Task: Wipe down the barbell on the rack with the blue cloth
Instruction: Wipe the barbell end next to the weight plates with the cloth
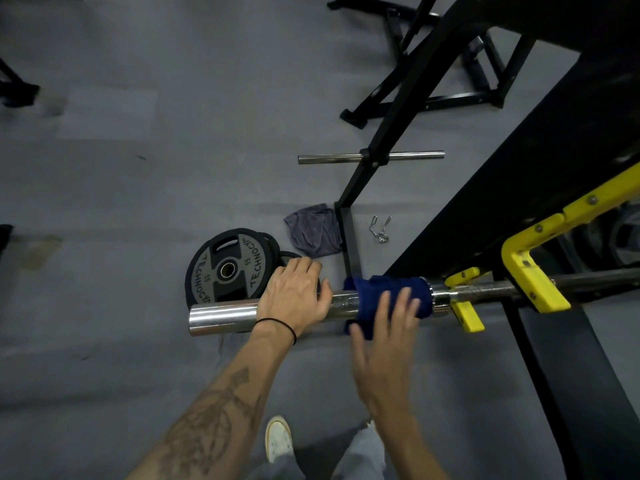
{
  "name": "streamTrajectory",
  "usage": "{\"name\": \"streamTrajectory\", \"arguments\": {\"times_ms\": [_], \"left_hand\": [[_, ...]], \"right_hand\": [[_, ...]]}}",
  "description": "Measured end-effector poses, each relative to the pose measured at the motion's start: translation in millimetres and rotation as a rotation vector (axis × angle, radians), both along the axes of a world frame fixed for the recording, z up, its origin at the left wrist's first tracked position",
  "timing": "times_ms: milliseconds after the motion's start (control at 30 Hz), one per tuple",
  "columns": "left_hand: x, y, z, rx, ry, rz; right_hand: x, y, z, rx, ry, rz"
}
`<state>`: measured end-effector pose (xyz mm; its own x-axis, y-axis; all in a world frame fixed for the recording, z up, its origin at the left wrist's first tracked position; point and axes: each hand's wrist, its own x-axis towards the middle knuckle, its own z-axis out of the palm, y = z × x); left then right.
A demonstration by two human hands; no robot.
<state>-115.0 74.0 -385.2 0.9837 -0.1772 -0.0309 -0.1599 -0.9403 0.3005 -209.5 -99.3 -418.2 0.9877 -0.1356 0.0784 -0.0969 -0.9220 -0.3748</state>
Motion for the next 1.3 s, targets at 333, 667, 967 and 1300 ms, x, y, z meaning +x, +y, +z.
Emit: {"name": "streamTrajectory", "arguments": {"times_ms": [333, 667, 967, 1300], "left_hand": [[-0.5, -0.7, 0.6, -0.005, 0.024, 0.001], [21.9, 3.7, 5.3, -0.046, 0.063, 0.048], [-11.1, -9.2, 4.1, -0.001, -0.132, 0.095], [-19.7, -25.4, -8.2, 0.077, -0.048, 0.083]], "right_hand": [[-3.8, -2.6, -2.3, 0.0, 0.028, -0.037], [-6.5, 4.2, -4.4, 0.007, 0.015, 0.097], [-8.1, -4.7, -2.4, 0.06, -0.002, 0.125], [-13.4, -11.9, -12.2, 0.023, -0.047, 0.306]]}}
